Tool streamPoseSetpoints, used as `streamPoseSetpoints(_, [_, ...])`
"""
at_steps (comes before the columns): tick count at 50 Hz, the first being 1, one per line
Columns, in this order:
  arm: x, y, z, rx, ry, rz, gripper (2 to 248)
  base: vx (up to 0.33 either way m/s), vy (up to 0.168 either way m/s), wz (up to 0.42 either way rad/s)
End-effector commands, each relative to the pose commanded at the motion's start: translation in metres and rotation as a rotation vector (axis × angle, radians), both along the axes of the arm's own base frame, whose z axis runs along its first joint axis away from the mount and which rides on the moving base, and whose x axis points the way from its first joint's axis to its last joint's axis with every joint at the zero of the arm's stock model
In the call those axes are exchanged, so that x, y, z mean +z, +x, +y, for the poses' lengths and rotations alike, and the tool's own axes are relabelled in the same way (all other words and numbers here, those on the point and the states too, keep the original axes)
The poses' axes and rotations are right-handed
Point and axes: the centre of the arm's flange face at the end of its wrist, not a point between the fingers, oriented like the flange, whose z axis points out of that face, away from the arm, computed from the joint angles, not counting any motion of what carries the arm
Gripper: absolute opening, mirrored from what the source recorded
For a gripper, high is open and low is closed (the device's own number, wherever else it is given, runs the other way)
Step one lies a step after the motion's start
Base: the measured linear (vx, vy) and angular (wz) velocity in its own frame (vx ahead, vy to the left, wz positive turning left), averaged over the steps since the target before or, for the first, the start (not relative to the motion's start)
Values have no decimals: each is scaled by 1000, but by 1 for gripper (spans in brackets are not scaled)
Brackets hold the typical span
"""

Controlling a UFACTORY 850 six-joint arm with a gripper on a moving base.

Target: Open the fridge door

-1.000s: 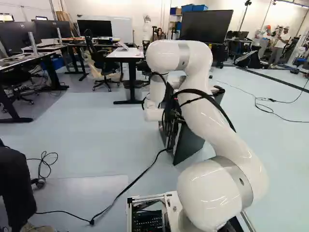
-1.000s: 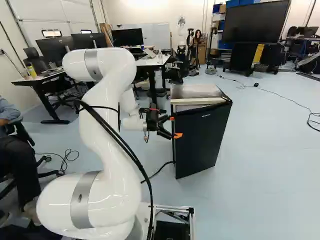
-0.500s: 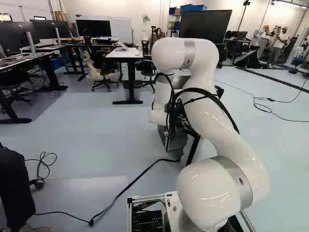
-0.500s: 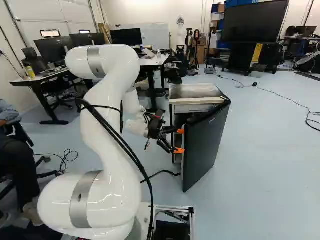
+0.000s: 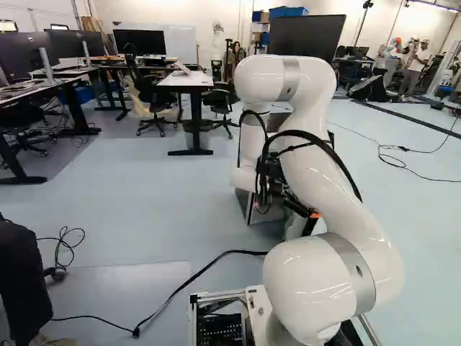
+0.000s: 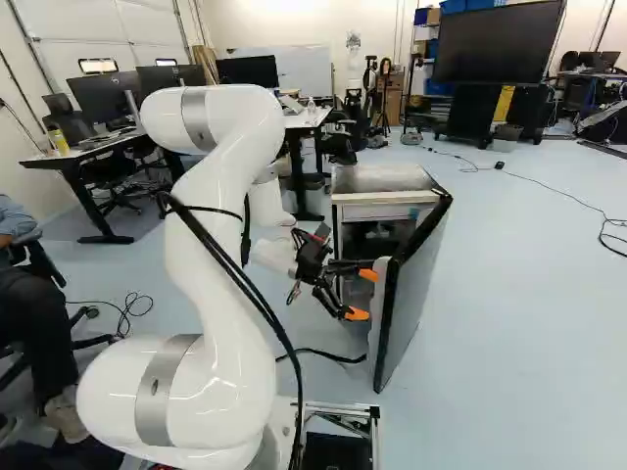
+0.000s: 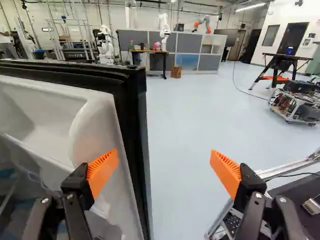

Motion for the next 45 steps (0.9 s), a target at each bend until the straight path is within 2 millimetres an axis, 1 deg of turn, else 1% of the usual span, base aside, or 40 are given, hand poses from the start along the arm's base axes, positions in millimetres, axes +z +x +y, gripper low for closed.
streamPoseSetpoints(7, [-2,-9,1,4,-2,20,247,0,0,0])
streamPoseSetpoints(15, [-2,-13,3,10,-4,29,247,0,0,0])
streamPoseSetpoints(30, [0,-13,4,16,-35,38,247,0,0,0])
streamPoseSetpoints(45, [4,-7,13,41,-70,36,247,0,0,0])
